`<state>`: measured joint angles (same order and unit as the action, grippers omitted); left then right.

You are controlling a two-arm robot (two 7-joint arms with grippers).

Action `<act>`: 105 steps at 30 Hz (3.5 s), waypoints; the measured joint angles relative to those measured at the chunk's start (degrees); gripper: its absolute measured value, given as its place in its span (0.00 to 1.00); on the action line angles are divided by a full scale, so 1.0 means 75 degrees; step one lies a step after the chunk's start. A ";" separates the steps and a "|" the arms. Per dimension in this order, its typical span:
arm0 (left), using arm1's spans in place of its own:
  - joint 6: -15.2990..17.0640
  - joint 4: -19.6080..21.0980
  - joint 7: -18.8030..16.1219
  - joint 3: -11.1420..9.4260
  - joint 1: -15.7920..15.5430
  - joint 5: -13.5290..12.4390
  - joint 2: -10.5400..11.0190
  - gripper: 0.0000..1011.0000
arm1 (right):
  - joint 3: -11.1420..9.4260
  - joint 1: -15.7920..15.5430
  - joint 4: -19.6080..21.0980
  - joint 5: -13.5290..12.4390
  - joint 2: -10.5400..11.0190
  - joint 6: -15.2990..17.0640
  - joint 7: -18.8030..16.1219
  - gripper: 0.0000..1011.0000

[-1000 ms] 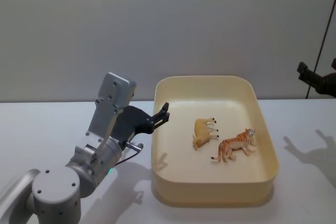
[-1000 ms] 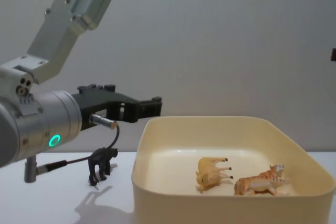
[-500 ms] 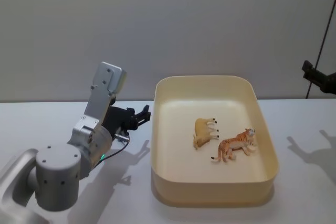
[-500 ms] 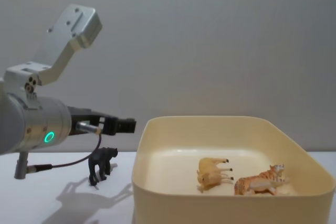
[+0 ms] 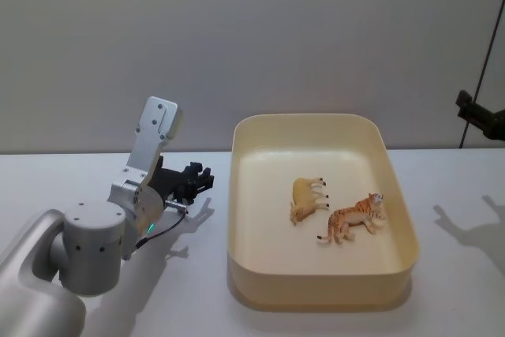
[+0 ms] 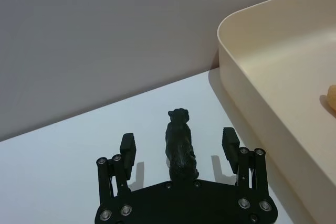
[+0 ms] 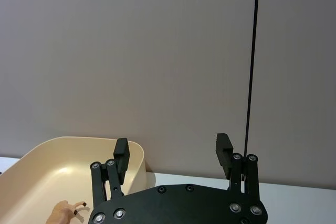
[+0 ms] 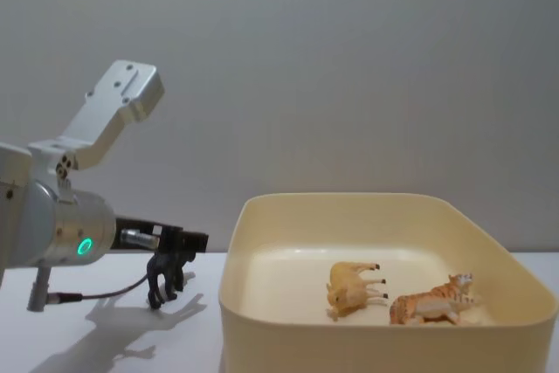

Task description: Pick up the toy alternately with two hands and place it into the central storage box.

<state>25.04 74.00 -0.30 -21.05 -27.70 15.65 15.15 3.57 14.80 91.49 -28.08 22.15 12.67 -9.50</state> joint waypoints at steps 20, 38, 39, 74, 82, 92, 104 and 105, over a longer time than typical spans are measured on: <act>-0.0139 -0.1355 0.0306 0.0103 -0.0490 0.0061 -0.0267 0.97 | -0.0008 -0.0006 0.0007 -0.0003 0.0008 -0.0003 0.0008 0.99; -0.0213 -0.1673 0.0395 0.0136 -0.0599 0.0076 -0.0317 0.47 | -0.0007 -0.0007 0.0007 -0.0003 0.0008 -0.0002 0.0007 0.99; -0.0214 -0.1673 0.0396 0.0137 -0.0599 0.0076 -0.0317 0.44 | -0.0007 -0.0007 0.0007 -0.0003 0.0008 -0.0003 0.0007 0.99; 0.0480 0.0400 0.1333 0.0055 -0.0417 -0.0836 -0.0083 0.29 | -0.0007 -0.0007 0.0006 -0.0003 0.0008 -0.0002 0.0007 0.99; 0.0617 0.0571 0.2205 -0.0066 -0.0623 -0.1335 -0.0113 0.29 | -0.0007 -0.0006 0.0006 -0.0003 0.0008 -0.0002 0.0007 0.99; 0.0584 0.0486 0.3493 -0.0317 -0.1039 -0.2014 -0.0302 0.29 | -0.0007 -0.0007 0.0006 -0.0003 0.0008 -0.0002 0.0007 0.99; 0.0476 0.0198 0.4475 -0.0567 -0.1441 -0.2514 -0.0548 0.65 | -0.0007 -0.0006 0.0006 -0.0003 0.0008 -0.0002 0.0007 0.99; 0.0472 0.0187 0.4508 -0.0575 -0.1455 -0.2533 -0.0557 0.65 | -0.0007 -0.0007 0.0006 -0.0003 0.0008 -0.0002 0.0007 0.99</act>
<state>28.59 75.39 33.51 -25.36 -38.62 -3.35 10.98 3.52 14.75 91.54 -28.10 22.21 12.65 -9.44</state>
